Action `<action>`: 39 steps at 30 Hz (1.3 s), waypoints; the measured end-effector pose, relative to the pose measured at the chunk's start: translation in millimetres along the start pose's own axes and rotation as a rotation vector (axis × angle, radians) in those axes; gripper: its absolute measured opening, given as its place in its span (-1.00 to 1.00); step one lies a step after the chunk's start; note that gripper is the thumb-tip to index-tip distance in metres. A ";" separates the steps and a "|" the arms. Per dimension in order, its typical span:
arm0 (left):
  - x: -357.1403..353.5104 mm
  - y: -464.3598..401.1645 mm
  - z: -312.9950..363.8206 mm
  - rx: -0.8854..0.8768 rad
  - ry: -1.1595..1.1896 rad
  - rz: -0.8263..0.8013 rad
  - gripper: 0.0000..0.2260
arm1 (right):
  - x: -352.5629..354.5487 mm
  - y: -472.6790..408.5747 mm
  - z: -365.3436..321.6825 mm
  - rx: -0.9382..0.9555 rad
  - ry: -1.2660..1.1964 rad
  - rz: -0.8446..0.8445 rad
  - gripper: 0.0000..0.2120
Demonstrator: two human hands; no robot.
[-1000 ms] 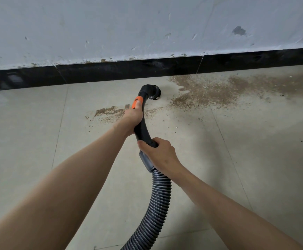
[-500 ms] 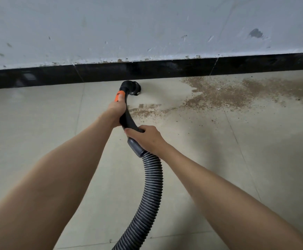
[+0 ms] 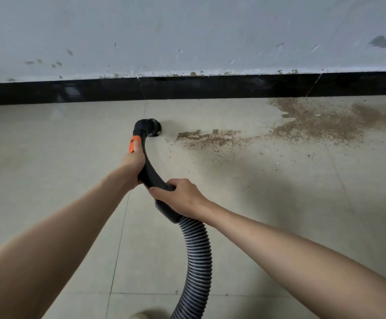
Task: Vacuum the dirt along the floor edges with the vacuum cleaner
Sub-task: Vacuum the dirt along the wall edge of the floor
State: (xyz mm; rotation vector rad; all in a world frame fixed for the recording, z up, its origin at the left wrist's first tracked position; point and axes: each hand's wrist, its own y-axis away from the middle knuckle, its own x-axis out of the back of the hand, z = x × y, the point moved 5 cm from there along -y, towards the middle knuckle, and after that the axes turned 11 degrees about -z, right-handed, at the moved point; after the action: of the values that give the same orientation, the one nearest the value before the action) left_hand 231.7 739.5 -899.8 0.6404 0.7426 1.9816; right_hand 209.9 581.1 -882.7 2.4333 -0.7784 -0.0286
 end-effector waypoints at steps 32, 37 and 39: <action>-113.4 38.8 -18.8 0.001 -0.143 -0.242 -0.26 | 35.7 83.4 54.8 -0.071 -0.100 0.257 -0.66; -135.2 40.3 -14.4 -0.024 -0.222 -0.262 -0.30 | 46.3 89.1 64.0 -0.072 -0.137 0.320 -0.65; -144.7 40.3 -12.6 -0.038 -0.248 -0.273 -0.30 | 50.0 91.0 68.2 -0.075 -0.146 0.352 -0.64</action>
State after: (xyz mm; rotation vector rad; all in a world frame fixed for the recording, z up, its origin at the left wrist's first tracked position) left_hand 267.4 593.1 -900.7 0.7072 0.6040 1.6285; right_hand 190.7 458.4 -883.5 2.2102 -1.2389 -0.0982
